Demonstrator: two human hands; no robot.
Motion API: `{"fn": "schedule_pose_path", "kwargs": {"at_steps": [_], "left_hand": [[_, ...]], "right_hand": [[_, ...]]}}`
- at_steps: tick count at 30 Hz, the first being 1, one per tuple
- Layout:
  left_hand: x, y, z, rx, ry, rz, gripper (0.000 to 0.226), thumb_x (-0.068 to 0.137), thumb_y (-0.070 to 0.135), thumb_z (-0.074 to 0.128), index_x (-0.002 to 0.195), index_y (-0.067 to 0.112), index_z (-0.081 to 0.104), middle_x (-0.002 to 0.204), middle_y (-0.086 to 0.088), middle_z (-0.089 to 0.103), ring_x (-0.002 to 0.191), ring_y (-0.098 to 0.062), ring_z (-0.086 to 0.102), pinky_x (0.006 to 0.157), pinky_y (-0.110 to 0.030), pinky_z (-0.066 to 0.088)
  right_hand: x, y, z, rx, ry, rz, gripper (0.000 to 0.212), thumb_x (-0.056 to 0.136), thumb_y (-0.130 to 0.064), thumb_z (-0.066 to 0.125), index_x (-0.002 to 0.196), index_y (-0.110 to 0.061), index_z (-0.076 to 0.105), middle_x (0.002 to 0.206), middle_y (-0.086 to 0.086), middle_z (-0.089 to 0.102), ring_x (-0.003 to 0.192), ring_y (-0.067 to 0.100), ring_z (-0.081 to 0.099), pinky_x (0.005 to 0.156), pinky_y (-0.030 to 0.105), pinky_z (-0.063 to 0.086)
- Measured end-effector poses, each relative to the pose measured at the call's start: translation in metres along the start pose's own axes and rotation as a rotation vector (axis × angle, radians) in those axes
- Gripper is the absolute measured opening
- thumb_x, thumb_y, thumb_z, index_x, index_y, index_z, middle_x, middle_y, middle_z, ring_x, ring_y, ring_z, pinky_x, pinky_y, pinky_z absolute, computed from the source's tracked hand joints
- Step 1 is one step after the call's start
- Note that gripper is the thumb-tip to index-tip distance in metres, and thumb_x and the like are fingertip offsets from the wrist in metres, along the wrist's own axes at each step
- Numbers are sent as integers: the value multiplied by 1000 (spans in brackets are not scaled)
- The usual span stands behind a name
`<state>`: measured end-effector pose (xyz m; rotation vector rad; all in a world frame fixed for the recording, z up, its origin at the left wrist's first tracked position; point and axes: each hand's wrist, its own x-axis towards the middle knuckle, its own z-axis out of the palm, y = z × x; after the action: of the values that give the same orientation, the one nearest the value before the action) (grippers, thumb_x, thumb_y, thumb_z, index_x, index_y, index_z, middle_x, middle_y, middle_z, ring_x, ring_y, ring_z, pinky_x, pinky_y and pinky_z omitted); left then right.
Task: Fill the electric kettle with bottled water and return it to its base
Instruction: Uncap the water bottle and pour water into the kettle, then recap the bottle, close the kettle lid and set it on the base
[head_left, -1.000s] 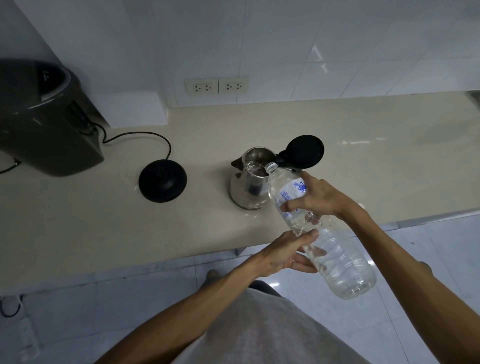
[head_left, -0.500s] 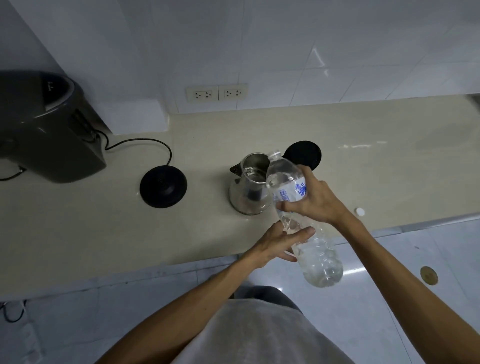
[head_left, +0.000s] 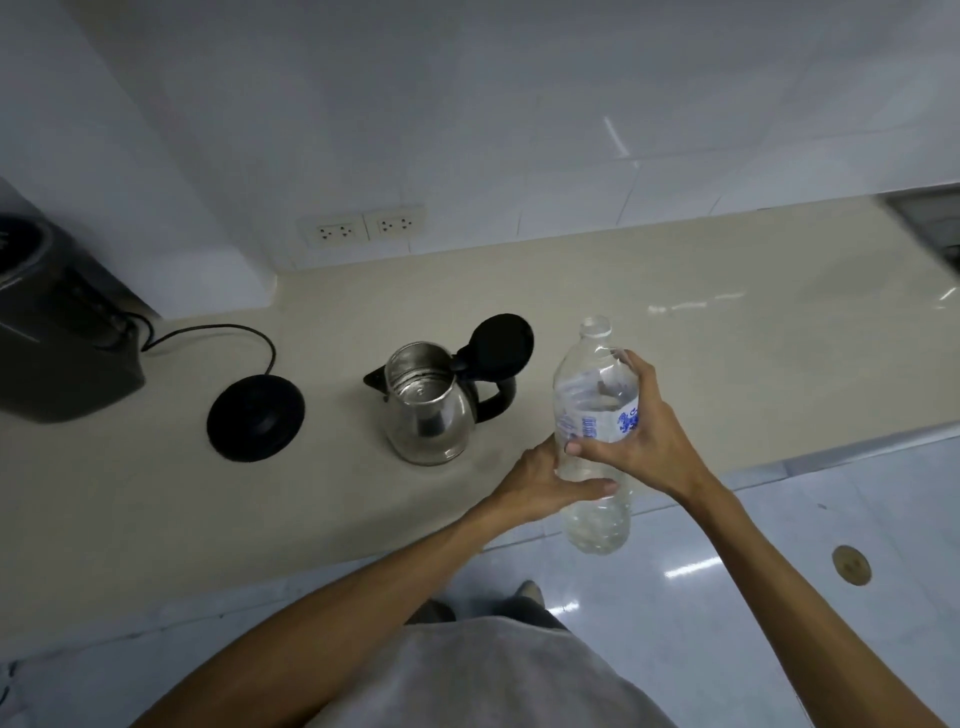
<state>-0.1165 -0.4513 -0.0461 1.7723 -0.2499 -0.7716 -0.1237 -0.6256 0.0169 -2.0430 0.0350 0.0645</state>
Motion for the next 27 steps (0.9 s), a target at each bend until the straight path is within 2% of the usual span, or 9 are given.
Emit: {"fn": "schedule_pose_path", "kwargs": {"at_steps": [4, 6, 8, 10, 12, 14, 18, 21, 27], "left_hand": [[38, 14, 17, 136, 48, 11, 81, 65, 71, 81, 136, 38, 57, 124, 15, 72, 117, -15, 69, 97, -39, 59], [56, 19, 22, 187, 94, 12, 84, 64, 71, 82, 135, 35, 56, 121, 17, 70, 114, -14, 69, 88, -29, 56], [74, 21, 27, 214, 144, 20, 84, 70, 63, 89, 139, 28, 55, 127, 10, 72, 117, -18, 69, 90, -31, 57], [89, 22, 34, 219, 194, 33, 83, 76, 52, 93, 143, 21, 54, 134, 3, 72, 121, -20, 69, 96, -35, 58], [100, 22, 43, 220, 223, 52, 82, 78, 46, 94, 144, 18, 53, 135, 0, 72, 120, -20, 69, 96, -32, 57], [110, 24, 51, 220, 247, 64, 83, 78, 43, 94, 144, 17, 52, 136, -1, 71, 119, -19, 69, 93, -26, 54], [125, 23, 59, 205, 264, 54, 87, 75, 41, 96, 145, 17, 52, 135, 0, 70, 120, -18, 68, 92, -25, 53], [133, 17, 65, 208, 272, 44, 87, 73, 40, 98, 145, 18, 53, 137, 0, 71, 122, -20, 69, 99, -32, 58], [135, 4, 70, 141, 326, 44, 86, 72, 33, 100, 144, 17, 56, 133, 2, 72, 119, -16, 69, 99, -28, 57]], "right_hand": [[7, 27, -40, 26, -18, 16, 122, 56, -64, 93, 153, -43, 23, 134, -39, 54, 121, -2, 63, 92, 14, 55], [12, 46, -60, 38, -29, 10, 99, 72, -57, 85, 152, -47, 28, 138, -35, 56, 124, -2, 62, 94, 14, 53], [13, 74, -75, 123, 87, 83, 67, 89, -67, 61, 147, -36, 46, 131, -20, 67, 116, 6, 68, 90, 22, 56], [15, 105, -78, 222, 270, 319, 75, 93, -78, 40, 132, -19, 65, 112, 3, 77, 96, 25, 76, 77, 37, 61], [15, 135, -74, 118, 361, 484, 63, 102, -62, 43, 119, -8, 71, 105, 17, 77, 82, 31, 75, 70, 42, 61], [16, 156, -71, -147, 234, 528, 42, 102, -39, 61, 126, -5, 68, 117, 22, 73, 94, 35, 73, 83, 46, 60], [21, 175, -62, -440, -67, 551, 56, 96, -27, 71, 148, -13, 52, 139, 23, 51, 117, 42, 62, 104, 45, 50], [22, 185, -55, -537, -121, 490, 52, 97, -25, 70, 144, -10, 54, 139, 21, 47, 114, 41, 62, 101, 41, 52], [24, 199, -51, -567, -65, 432, 30, 101, -10, 60, 127, 4, 63, 129, 26, 53, 106, 44, 63, 93, 39, 51]]}}
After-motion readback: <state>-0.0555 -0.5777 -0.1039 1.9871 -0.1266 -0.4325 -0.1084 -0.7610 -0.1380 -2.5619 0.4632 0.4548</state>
